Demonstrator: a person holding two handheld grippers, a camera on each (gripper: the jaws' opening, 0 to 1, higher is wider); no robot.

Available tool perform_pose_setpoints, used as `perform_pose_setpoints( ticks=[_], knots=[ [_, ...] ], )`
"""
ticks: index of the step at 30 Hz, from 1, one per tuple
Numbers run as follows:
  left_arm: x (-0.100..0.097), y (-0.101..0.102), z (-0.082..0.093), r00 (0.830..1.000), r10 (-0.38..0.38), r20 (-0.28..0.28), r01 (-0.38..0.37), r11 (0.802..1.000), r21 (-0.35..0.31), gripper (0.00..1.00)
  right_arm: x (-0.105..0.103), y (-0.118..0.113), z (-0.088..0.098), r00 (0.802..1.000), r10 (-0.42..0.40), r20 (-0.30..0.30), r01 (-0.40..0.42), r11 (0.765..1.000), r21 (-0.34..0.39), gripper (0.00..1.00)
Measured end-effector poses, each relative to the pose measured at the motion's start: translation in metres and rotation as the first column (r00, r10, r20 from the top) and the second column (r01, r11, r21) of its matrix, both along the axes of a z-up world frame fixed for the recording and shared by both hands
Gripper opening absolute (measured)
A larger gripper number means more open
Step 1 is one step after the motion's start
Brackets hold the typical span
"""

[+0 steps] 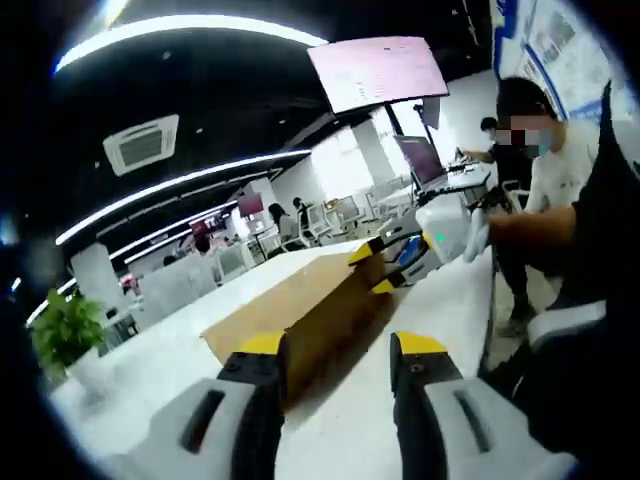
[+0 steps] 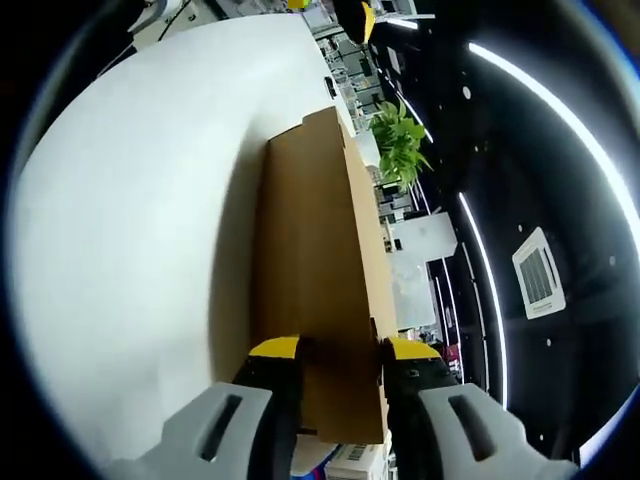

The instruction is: Operate the shoe box by opening the lid, removing the specified soft item, and placing it in the target area until the item is outside and the box remains undamaged.

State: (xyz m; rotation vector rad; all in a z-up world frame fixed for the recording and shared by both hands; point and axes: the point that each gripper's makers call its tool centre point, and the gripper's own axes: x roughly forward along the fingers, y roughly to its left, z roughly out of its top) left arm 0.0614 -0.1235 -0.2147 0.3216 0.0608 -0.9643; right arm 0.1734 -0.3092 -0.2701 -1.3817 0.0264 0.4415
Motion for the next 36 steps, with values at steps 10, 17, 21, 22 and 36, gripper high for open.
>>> perform_pose_setpoints(
  ticks=[10,17,21,22,36],
  knots=[
    [-0.052,0.043,-0.004,0.978,0.107,-0.181,-0.112,0.994,-0.019,0.65,0.0,-0.001,0.0,1.0,-0.001,-0.005,0.001,1.0,-0.025,0.31],
    [-0.073,0.075,-0.014,0.934,0.204,-0.294,-0.224,0.974,-0.036,0.9,-0.001,-0.002,0.0,1.0,-0.025,-0.013,0.024,0.996,-0.082,0.31],
    [-0.082,0.089,-0.02,0.927,0.247,-0.281,-0.259,0.966,-0.006,0.99,-0.001,-0.002,0.0,0.999,-0.034,-0.012,0.033,0.995,-0.091,0.31],
    [-0.084,0.089,-0.022,0.928,0.246,-0.28,-0.257,0.966,-0.003,0.99,-0.001,-0.002,-0.001,0.999,-0.04,-0.01,0.039,0.994,-0.099,0.32],
    [-0.092,0.089,-0.032,0.926,0.246,-0.287,-0.25,0.968,0.022,0.99,-0.007,0.001,-0.003,0.997,-0.045,-0.061,0.046,0.999,0.012,0.38]
  ],
)
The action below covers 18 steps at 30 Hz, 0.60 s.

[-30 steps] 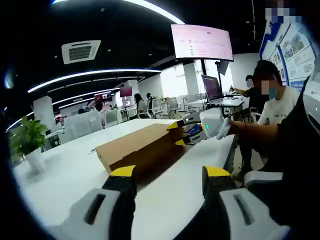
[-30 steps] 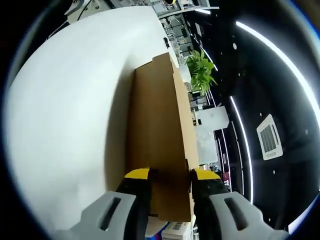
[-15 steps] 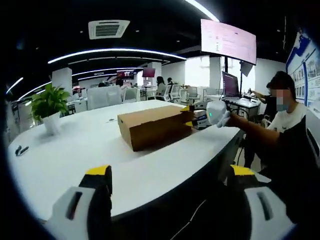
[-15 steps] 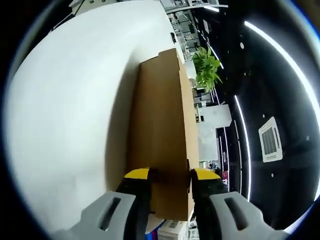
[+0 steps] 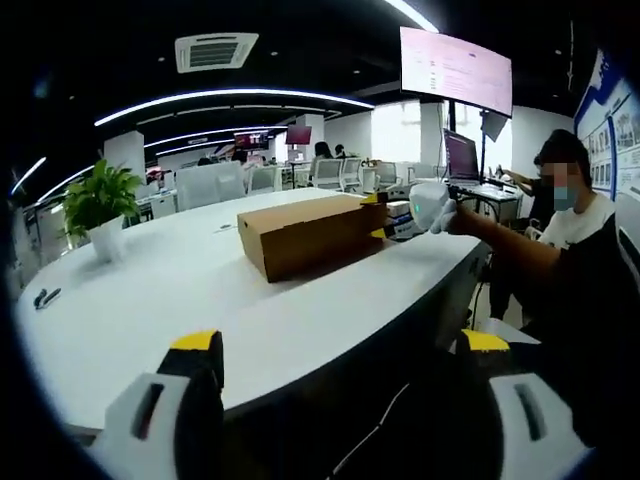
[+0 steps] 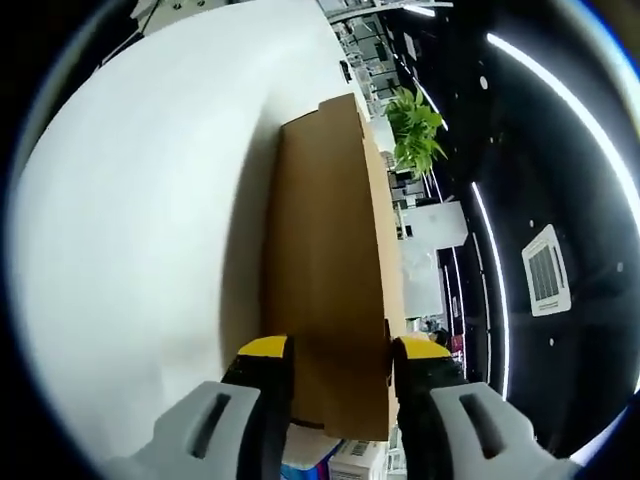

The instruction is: Operate the shoe box by opening the lid, removing the specified soft item, and placing it in the target area until the item is outside and the box remains undamaged.

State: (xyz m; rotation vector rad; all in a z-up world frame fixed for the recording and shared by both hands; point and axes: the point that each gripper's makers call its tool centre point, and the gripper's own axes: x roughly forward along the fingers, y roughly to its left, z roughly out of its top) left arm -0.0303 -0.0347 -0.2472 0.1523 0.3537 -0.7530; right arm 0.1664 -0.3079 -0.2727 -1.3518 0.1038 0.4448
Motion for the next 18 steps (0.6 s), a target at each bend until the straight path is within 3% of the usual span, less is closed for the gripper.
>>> perform_pose_setpoints(
  ticks=[1,3,6,8,9,10,11,12,13,16,17,18],
  knots=[
    [0.0,0.0,0.001,1.0,0.0,0.002,0.0,1.0,-0.001,0.99,-0.001,0.001,0.001,1.0,0.003,-0.008,-0.003,1.0,0.019,0.36],
    [0.0,-0.003,0.005,1.0,-0.002,0.006,0.002,1.0,-0.013,0.99,-0.012,0.008,0.011,0.998,0.043,-0.051,-0.034,0.987,0.155,0.32],
    [0.0,-0.005,0.007,1.0,-0.009,0.006,0.009,1.0,-0.018,0.99,-0.034,0.007,0.035,0.996,0.037,-0.081,-0.009,0.947,0.321,0.4],
    [0.0,-0.006,0.009,1.0,-0.009,0.011,0.009,1.0,-0.02,0.99,-0.06,0.008,0.052,0.989,0.05,-0.136,0.02,0.883,0.469,0.59],
    [0.0,-0.006,0.009,1.0,-0.006,0.008,0.006,1.0,-0.025,0.99,-0.063,0.006,0.058,0.986,0.062,-0.156,0.028,0.857,0.515,0.7],
    [0.0,-0.005,0.01,1.0,-0.003,0.006,0.004,1.0,-0.029,0.99,-0.075,0.004,0.065,0.979,0.057,-0.194,0.07,0.804,0.59,0.74],
    [-0.001,-0.006,0.011,1.0,-0.001,0.004,0.001,0.999,-0.032,0.99,-0.088,0.005,0.07,0.972,0.07,-0.224,0.089,0.772,0.63,0.74],
    [-0.001,-0.005,0.012,1.0,0.0,0.002,0.0,0.999,-0.033,0.99,-0.097,0.003,0.073,0.965,0.082,-0.25,0.103,0.755,0.648,0.73],
    [-0.002,-0.005,0.014,1.0,0.003,-0.001,-0.003,0.999,-0.036,0.99,-0.114,0.0,0.079,0.957,0.073,-0.28,0.146,0.713,0.686,0.73],
    [-0.003,-0.005,0.021,1.0,0.009,0.003,-0.008,0.999,-0.046,0.99,-0.133,-0.019,0.086,0.939,0.026,-0.342,0.239,0.665,0.707,0.79],
    [-0.003,-0.003,0.025,1.0,0.016,0.01,-0.016,0.999,-0.047,0.99,-0.139,-0.03,0.088,0.931,0.004,-0.366,0.283,0.627,0.726,0.8],
    [-0.002,-0.001,0.028,0.999,0.024,0.022,-0.023,0.999,-0.045,0.99,-0.146,-0.035,0.087,0.921,-0.009,-0.39,0.312,0.615,0.724,0.81]
  ],
)
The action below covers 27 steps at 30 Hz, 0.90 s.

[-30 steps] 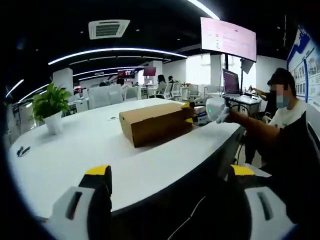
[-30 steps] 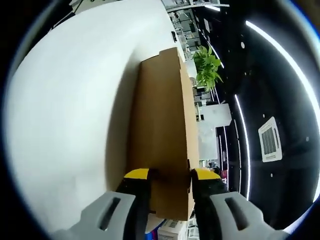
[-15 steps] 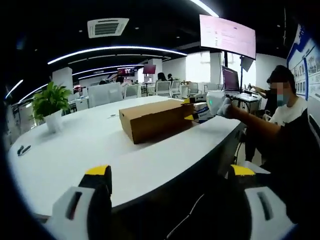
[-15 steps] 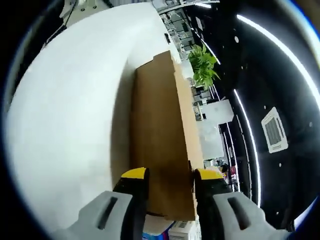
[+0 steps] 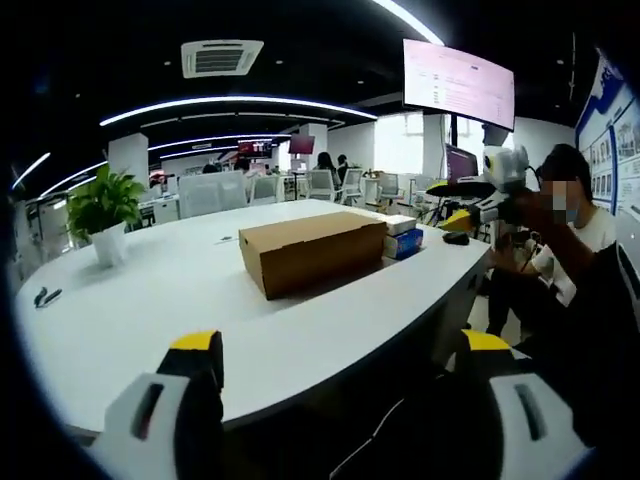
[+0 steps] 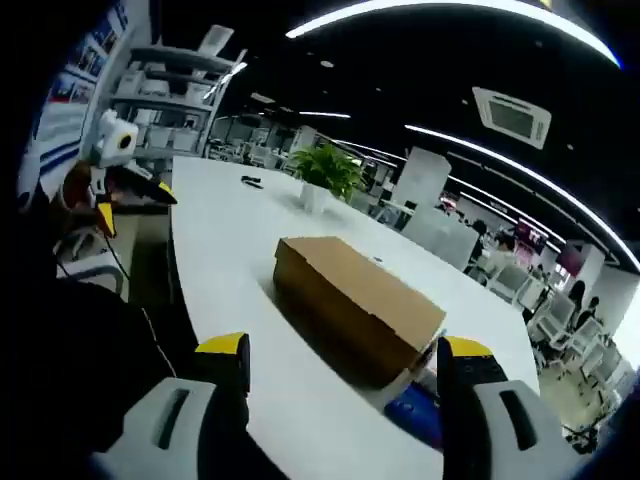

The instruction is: Operate the shoe box by opening the lid, removing the specified soft item, and placing it in the target area until the item is outside and the box remains undamaged.

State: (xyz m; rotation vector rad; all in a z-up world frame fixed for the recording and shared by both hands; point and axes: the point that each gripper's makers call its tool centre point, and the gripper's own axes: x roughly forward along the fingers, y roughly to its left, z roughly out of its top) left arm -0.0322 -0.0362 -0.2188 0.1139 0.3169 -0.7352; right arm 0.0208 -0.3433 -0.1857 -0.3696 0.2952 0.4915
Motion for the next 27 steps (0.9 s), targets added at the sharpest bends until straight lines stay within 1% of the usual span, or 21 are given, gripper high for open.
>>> perform_pose_setpoints(
  ticks=[1,2,3,4,6,8,9,10,11,12,13,14,16,17,19,21,23,27],
  knots=[
    [0.0,0.002,0.003,1.0,0.006,0.011,-0.006,1.0,0.002,0.99,-0.005,-0.006,-0.003,0.999,-0.016,-0.028,0.017,1.0,0.006,0.82],
    [0.001,0.004,0.007,1.0,0.016,0.017,-0.016,1.0,-0.002,0.99,-0.013,-0.015,-0.006,0.997,-0.057,-0.058,0.058,0.998,0.026,0.84],
    [0.001,0.005,0.011,0.999,0.023,0.022,-0.023,1.0,-0.012,0.99,-0.019,-0.022,-0.009,0.993,-0.09,-0.073,0.094,0.995,0.046,0.87],
    [0.001,0.006,0.013,0.999,0.026,0.022,-0.025,0.999,-0.02,0.99,-0.024,-0.028,-0.013,0.99,-0.115,-0.081,0.119,0.992,0.045,0.89],
    [-0.001,0.009,0.017,0.999,0.036,0.017,-0.036,0.999,-0.031,0.99,-0.041,-0.042,-0.032,0.974,-0.174,-0.144,0.182,0.982,0.046,0.91],
    [-0.002,0.013,0.017,0.999,0.046,0.025,-0.046,0.999,-0.025,0.99,-0.058,-0.048,-0.048,0.962,-0.19,-0.198,0.202,0.979,0.039,0.93],
    [-0.002,0.016,0.016,0.998,0.058,0.019,-0.058,0.998,-0.019,0.99,-0.063,-0.048,-0.052,0.96,-0.193,-0.205,0.208,0.976,0.058,0.93],
    [-0.003,0.017,0.014,0.998,0.063,0.013,-0.062,0.998,-0.015,0.99,-0.069,-0.048,-0.057,0.954,-0.197,-0.224,0.219,0.972,0.08,0.93],
    [-0.003,0.018,0.013,0.998,0.067,0.006,-0.067,0.998,-0.01,0.99,-0.076,-0.047,-0.061,0.952,-0.2,-0.234,0.233,0.965,0.123,0.93],
    [-0.005,0.019,0.011,0.998,0.066,-0.002,-0.066,0.998,-0.003,0.99,-0.082,-0.046,-0.067,0.949,-0.197,-0.246,0.234,0.963,0.136,0.93],
    [-0.008,0.02,0.009,0.998,0.064,-0.004,-0.064,0.998,0.002,0.99,-0.085,-0.045,-0.071,0.95,-0.19,-0.249,0.227,0.965,0.133,0.93],
    [-0.01,0.02,0.008,0.998,0.063,-0.005,-0.063,0.998,0.008,0.99,-0.088,-0.044,-0.075,0.948,-0.193,-0.253,0.236,0.96,0.152,0.93],
    [-0.013,0.022,0.007,0.998,0.067,-0.006,-0.067,0.998,0.012,0.99,-0.089,-0.041,-0.077,0.945,-0.203,-0.256,0.259,0.943,0.21,0.93],
    [-0.014,0.022,0.007,0.998,0.068,-0.004,-0.068,0.998,0.011,0.99,-0.09,-0.041,-0.077,0.946,-0.198,-0.256,0.255,0.943,0.215,0.92],
    [-0.016,0.023,0.01,0.997,0.072,0.001,-0.072,0.997,-0.003,0.99,-0.086,-0.043,-0.075,0.95,-0.221,-0.22,0.275,0.927,0.254,0.92],
    [-0.018,0.024,0.01,0.997,0.075,0.003,-0.075,0.997,-0.003,0.99,-0.087,-0.042,-0.076,0.95,-0.224,-0.217,0.278,0.924,0.262,0.92],
    [-0.02,0.025,0.01,0.997,0.079,0.006,-0.079,0.997,-0.001,0.99,-0.088,-0.04,-0.073,0.952,-0.23,-0.204,0.283,0.914,0.29,0.92],
    [-0.019,0.03,0.017,0.995,0.094,0.017,-0.094,0.995,-0.031,0.99,-0.085,-0.038,-0.067,0.953,-0.249,-0.175,0.293,0.907,0.304,0.92]
  ],
)
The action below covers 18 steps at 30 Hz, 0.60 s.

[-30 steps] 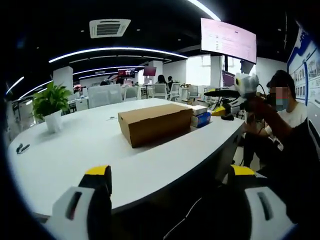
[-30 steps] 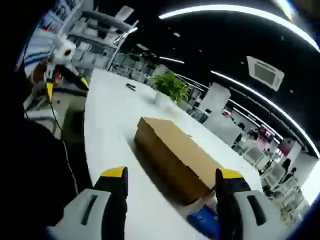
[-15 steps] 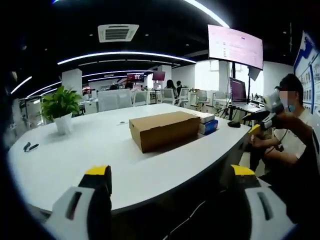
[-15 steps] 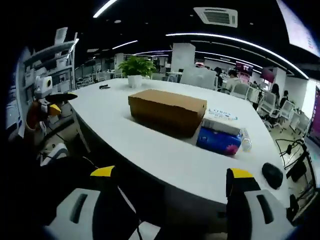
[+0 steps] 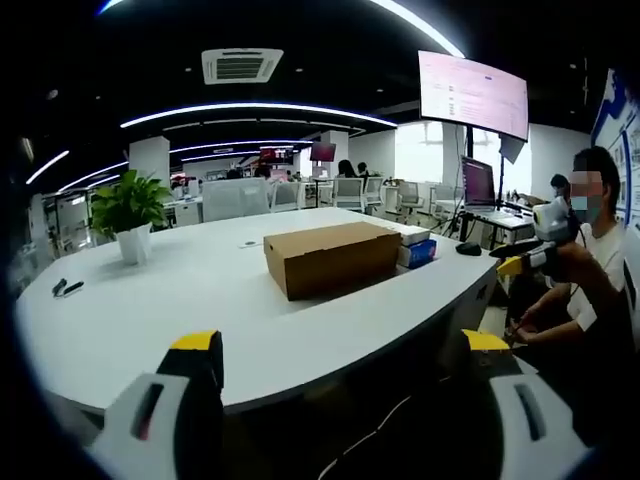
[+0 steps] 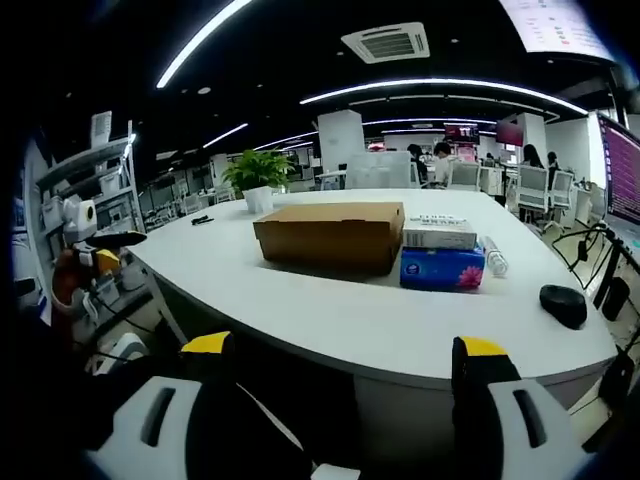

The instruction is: Operate the shoe box by opening the lid, removing the specified soft item, and placing it in the target area until the item is outside and the box remains undamaged.

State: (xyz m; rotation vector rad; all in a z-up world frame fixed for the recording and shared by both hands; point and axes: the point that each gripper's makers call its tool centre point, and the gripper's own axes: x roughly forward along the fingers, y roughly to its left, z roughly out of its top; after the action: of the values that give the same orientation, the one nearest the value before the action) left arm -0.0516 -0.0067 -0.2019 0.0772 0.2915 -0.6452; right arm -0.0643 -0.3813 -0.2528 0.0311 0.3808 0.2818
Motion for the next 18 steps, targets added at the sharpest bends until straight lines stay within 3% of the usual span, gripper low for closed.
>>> perform_pose_setpoints(
  ticks=[9,18],
  knots=[
    [-0.002,-0.002,0.005,1.0,0.003,0.022,-0.002,1.0,-0.01,0.99,0.006,0.014,0.019,0.997,0.03,0.069,-0.026,0.998,-0.063,0.92],
    [-0.008,-0.009,0.001,1.0,-0.022,0.009,0.022,1.0,0.001,0.99,0.004,0.017,0.018,0.996,0.043,0.078,-0.037,0.996,-0.075,0.92]
  ],
)
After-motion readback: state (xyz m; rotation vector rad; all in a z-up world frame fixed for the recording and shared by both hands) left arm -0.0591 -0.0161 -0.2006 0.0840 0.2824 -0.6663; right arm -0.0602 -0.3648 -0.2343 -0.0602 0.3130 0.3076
